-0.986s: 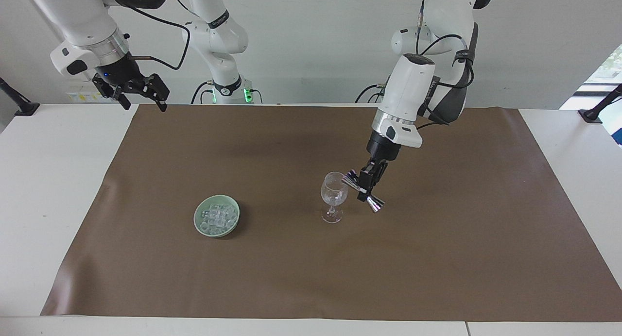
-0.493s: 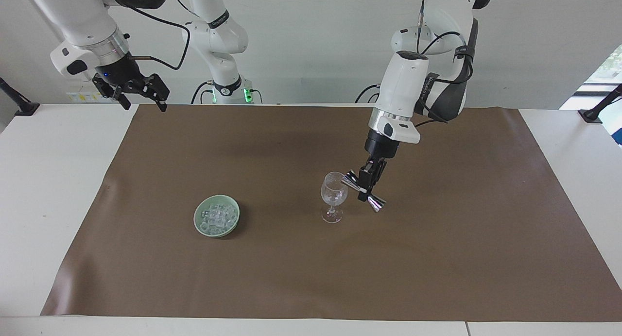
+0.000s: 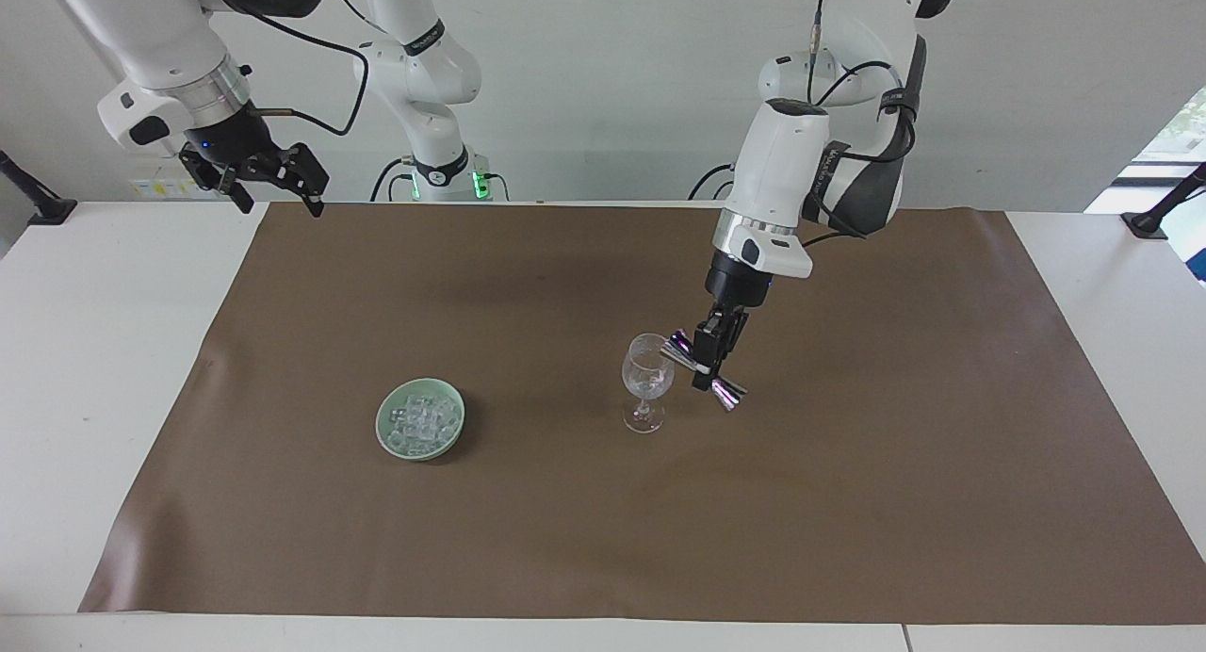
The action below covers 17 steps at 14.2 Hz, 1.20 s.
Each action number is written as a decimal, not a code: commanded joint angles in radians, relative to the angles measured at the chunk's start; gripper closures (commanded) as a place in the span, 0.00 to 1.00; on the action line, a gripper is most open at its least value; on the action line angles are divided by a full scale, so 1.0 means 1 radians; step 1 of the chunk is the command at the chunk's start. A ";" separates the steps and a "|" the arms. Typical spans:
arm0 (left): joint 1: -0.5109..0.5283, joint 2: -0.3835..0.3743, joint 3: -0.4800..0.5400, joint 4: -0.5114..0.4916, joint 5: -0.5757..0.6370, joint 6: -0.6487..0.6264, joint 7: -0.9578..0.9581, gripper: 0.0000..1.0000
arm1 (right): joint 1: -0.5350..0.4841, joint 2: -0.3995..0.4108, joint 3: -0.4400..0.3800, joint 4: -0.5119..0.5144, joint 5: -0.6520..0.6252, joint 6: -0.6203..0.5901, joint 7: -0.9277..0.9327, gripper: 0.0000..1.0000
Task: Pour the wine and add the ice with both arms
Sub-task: 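Hold the tilted silver cup above the clear glass with the left gripper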
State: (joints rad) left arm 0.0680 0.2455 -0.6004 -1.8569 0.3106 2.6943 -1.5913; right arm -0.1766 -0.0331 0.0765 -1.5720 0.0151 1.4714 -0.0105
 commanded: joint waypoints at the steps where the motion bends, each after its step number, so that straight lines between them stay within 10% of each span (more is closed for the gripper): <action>1: -0.010 0.009 0.004 0.024 0.033 -0.024 -0.030 1.00 | -0.006 -0.007 0.003 -0.009 0.003 0.017 -0.022 0.00; 17: -0.011 0.009 0.002 0.024 0.033 -0.024 -0.039 1.00 | -0.007 -0.007 0.003 -0.009 0.005 0.037 -0.036 0.00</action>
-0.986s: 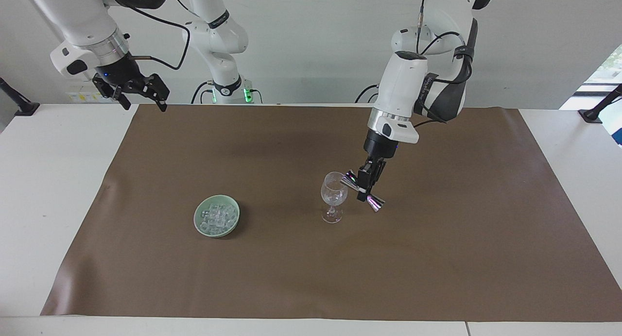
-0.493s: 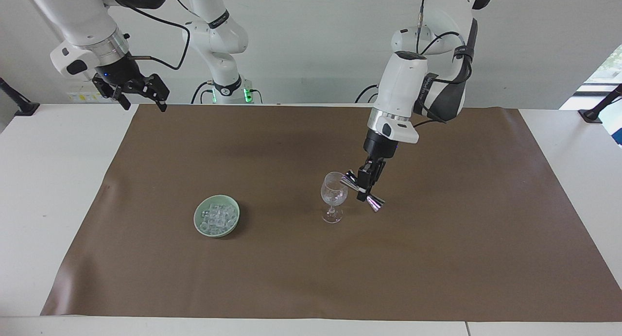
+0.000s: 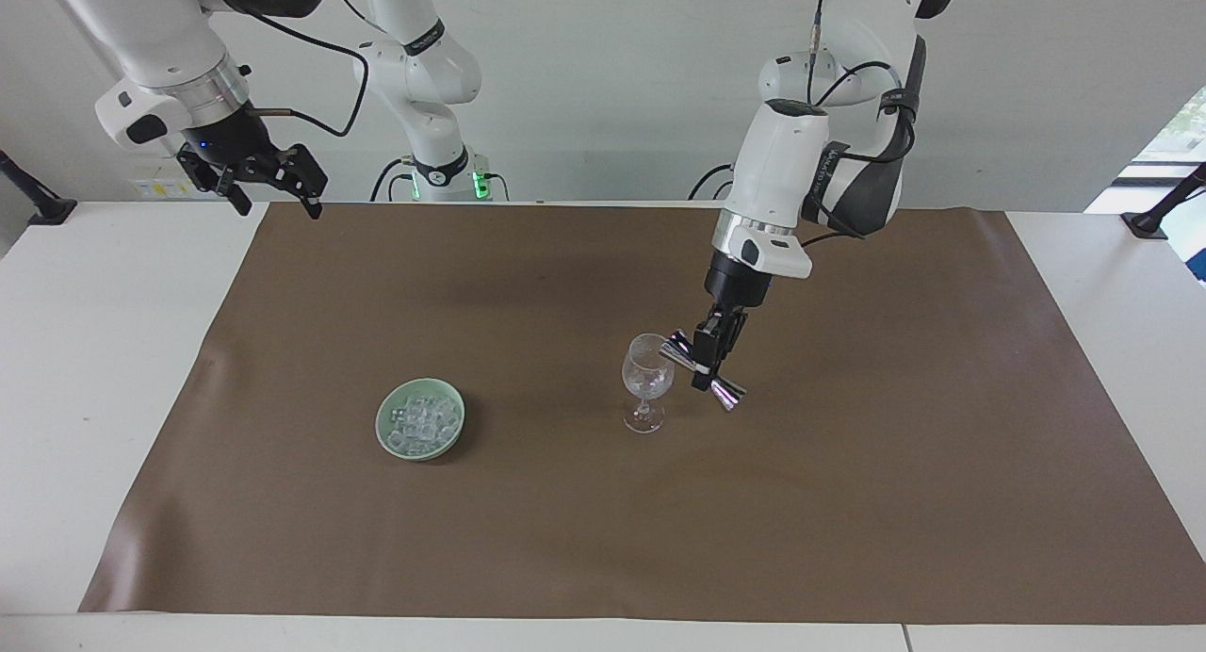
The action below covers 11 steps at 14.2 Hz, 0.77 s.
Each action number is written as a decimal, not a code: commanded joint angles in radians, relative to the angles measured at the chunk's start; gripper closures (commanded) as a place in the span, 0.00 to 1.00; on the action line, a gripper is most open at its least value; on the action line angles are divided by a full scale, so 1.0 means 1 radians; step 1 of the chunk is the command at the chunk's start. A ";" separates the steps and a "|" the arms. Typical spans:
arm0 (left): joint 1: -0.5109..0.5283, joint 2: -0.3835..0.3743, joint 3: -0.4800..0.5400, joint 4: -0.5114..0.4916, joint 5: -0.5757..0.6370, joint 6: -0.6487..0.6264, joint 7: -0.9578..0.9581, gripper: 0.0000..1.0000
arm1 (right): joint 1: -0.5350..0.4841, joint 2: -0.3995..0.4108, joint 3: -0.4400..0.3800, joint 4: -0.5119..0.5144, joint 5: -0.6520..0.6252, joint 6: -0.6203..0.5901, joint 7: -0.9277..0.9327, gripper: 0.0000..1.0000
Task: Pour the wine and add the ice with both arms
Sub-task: 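Hold the tilted silver cup above the clear glass with the left gripper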
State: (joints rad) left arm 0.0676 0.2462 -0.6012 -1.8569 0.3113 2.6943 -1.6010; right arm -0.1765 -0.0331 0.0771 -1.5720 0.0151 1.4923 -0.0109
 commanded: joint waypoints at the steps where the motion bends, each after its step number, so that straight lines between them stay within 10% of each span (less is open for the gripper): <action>1: -0.011 0.008 0.004 0.024 0.032 -0.024 -0.031 1.00 | -0.008 -0.005 0.003 -0.009 0.005 0.019 -0.034 0.00; 11: 0.001 0.019 0.000 0.077 0.017 -0.132 -0.013 1.00 | -0.006 -0.005 0.003 -0.011 0.008 0.032 -0.023 0.00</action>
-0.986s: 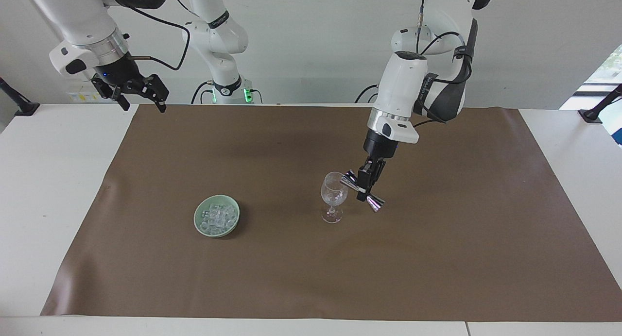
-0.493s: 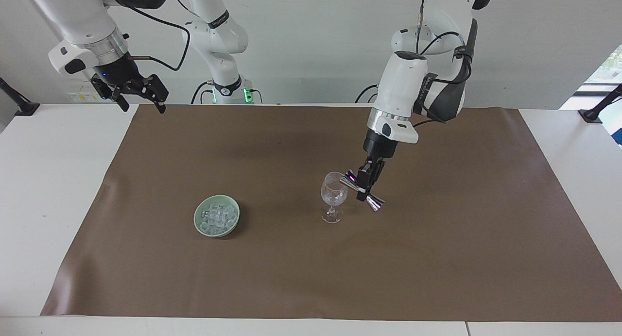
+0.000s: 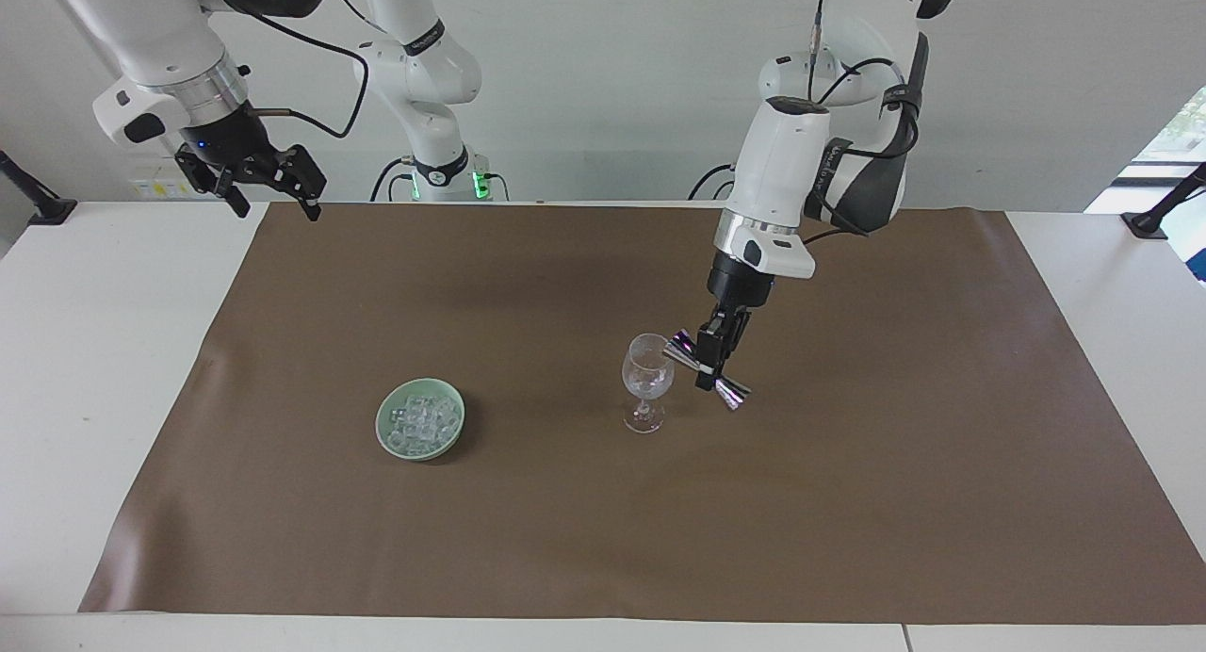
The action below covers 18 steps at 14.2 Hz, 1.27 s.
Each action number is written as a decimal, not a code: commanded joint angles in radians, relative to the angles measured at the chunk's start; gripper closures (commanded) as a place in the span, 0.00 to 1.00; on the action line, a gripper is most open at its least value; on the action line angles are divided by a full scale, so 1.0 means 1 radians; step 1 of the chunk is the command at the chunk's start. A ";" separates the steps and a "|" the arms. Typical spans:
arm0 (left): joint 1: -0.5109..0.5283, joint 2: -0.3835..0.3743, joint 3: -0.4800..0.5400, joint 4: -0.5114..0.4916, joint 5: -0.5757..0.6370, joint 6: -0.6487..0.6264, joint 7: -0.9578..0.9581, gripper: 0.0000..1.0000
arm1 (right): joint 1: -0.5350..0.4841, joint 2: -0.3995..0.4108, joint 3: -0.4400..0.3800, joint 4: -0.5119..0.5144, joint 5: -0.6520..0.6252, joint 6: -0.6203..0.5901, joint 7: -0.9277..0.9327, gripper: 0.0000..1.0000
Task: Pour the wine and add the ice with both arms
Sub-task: 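Hold the tilted silver cup above the clear glass with the left gripper, then withdraw the left gripper with the cup while the right gripper reaches the bowl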
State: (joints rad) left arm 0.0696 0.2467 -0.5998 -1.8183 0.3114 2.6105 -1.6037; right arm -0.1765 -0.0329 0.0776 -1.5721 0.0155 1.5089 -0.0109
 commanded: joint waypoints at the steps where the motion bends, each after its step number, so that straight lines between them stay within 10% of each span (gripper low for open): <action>1: -0.001 0.020 -0.003 0.039 0.000 -0.053 -0.012 1.00 | -0.006 -0.005 0.002 -0.011 0.007 0.016 -0.021 0.00; 18: 0.039 0.034 0.072 0.143 -0.691 -0.280 0.157 1.00 | 0.124 0.123 0.004 -0.302 0.007 0.572 0.140 0.00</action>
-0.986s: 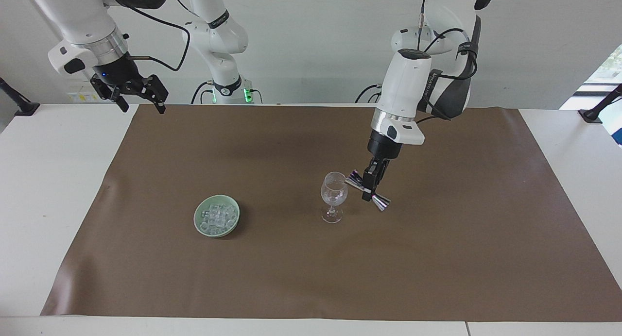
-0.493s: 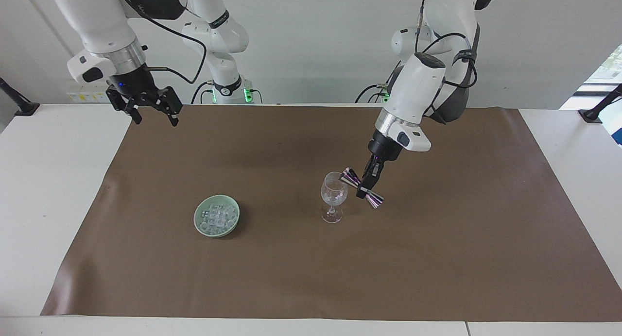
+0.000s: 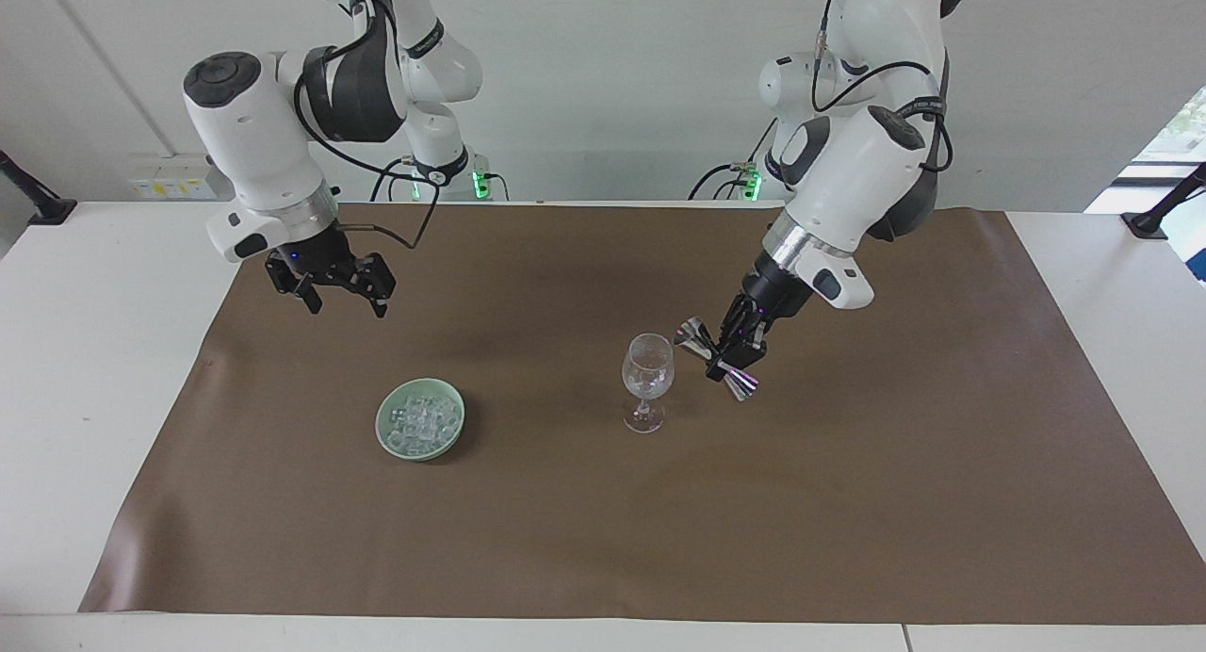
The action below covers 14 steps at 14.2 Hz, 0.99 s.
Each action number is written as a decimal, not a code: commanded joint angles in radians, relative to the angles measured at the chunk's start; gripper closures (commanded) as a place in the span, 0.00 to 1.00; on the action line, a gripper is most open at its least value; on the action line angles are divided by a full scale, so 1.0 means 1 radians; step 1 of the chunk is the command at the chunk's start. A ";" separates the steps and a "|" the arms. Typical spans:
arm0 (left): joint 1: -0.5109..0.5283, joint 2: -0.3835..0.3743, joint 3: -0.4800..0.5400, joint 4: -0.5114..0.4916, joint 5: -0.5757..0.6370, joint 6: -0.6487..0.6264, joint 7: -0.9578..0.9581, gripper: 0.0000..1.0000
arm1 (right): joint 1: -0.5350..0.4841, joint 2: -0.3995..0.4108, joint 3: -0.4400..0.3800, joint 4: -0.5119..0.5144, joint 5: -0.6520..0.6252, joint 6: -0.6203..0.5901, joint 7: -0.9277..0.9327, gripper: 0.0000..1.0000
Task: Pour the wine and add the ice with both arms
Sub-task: 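Withdraw the left gripper with the cup while the right gripper reaches the bowl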
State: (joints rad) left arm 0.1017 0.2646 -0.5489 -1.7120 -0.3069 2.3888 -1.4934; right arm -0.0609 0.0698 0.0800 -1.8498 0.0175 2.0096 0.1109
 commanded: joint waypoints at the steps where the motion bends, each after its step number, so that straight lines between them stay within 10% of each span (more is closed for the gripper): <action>1: 0.007 0.016 0.047 0.058 -0.134 -0.104 0.068 1.00 | 0.012 0.045 0.001 -0.025 0.004 0.102 0.022 0.00; 14: 0.021 -0.004 0.383 0.052 -0.538 -0.506 0.139 1.00 | 0.078 0.265 0.000 -0.011 -0.067 0.356 0.024 0.04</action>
State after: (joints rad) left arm 0.1160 0.2660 -0.2171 -1.6468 -0.7771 1.9396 -1.3934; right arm 0.0232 0.3316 0.0773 -1.8672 -0.0273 2.3631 0.1145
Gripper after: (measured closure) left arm 0.780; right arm 0.000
